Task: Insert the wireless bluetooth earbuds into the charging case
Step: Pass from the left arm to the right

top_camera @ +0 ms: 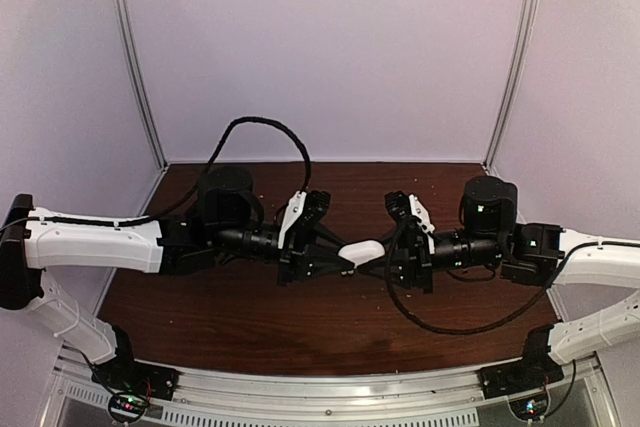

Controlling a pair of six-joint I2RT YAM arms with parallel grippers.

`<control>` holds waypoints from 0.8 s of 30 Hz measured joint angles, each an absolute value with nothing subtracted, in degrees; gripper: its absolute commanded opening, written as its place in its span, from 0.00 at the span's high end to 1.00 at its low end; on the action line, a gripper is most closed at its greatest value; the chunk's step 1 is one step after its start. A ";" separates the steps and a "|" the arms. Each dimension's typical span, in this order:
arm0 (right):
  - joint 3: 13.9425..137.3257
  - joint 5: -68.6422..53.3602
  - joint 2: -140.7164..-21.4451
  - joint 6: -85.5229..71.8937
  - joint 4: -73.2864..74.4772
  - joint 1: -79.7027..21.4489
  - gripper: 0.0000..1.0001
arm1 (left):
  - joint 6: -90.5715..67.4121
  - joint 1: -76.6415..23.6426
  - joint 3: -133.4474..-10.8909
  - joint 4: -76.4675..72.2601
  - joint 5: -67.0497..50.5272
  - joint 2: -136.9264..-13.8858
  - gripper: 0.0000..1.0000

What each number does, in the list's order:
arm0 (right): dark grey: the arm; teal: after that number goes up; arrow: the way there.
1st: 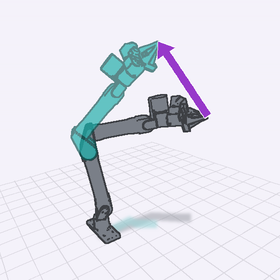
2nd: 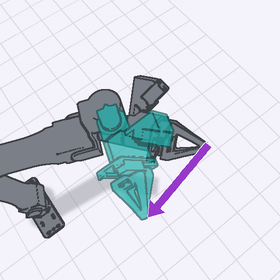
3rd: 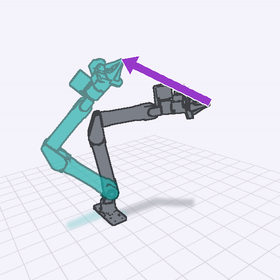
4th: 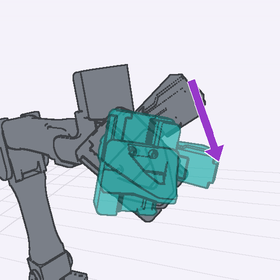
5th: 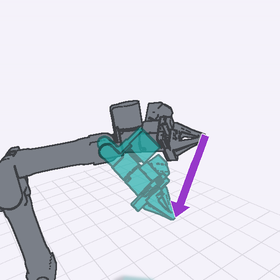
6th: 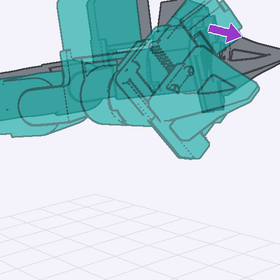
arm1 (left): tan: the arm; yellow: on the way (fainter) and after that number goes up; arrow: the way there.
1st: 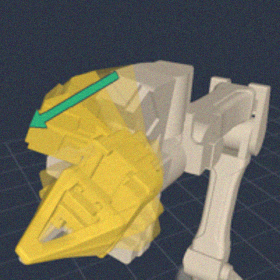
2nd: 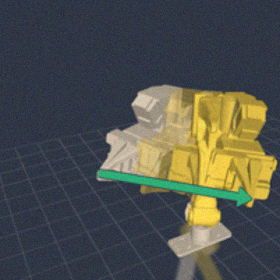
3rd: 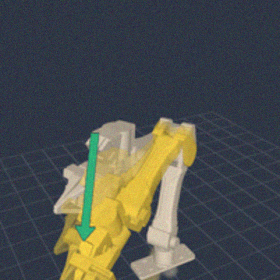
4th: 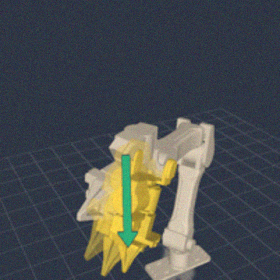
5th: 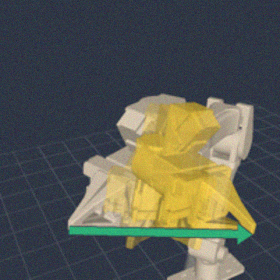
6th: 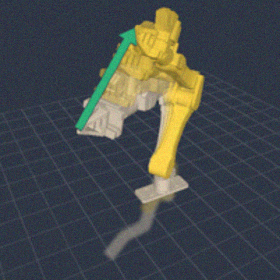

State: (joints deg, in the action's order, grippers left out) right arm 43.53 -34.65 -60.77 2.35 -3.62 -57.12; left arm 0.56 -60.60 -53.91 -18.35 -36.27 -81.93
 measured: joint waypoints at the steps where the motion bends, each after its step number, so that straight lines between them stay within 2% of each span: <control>1: 43.53 -34.63 -60.77 2.37 -3.62 -57.12 0.77 | 0.54 -60.60 -53.91 -18.35 -36.25 -81.93 1.00; 3: 43.53 -34.48 -60.77 2.42 -3.64 -57.12 0.80 | 0.36 -60.60 -53.91 -18.37 -36.12 -81.95 1.00; 4: 43.53 -34.44 -60.77 2.44 -3.64 -57.12 0.81 | 0.25 -60.60 -53.91 -18.39 -36.03 -81.95 0.95; 7: 43.53 -34.41 -60.77 2.61 -3.64 -57.12 0.84 | 0.25 -60.60 -53.91 -18.37 -35.73 -81.95 0.62; 9: 43.53 -34.28 -60.77 2.55 -3.57 -57.10 0.85 | 0.62 -60.60 -53.91 -18.39 -35.40 -81.95 0.52; 24: 43.51 -33.56 -59.53 2.72 -2.66 -57.10 0.92 | -0.40 -60.75 -53.87 -18.44 -33.32 -81.58 0.50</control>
State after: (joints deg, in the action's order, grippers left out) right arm 43.51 -33.56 -59.53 2.72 -2.66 -57.10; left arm -0.40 -60.75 -53.87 -18.44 -33.32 -81.58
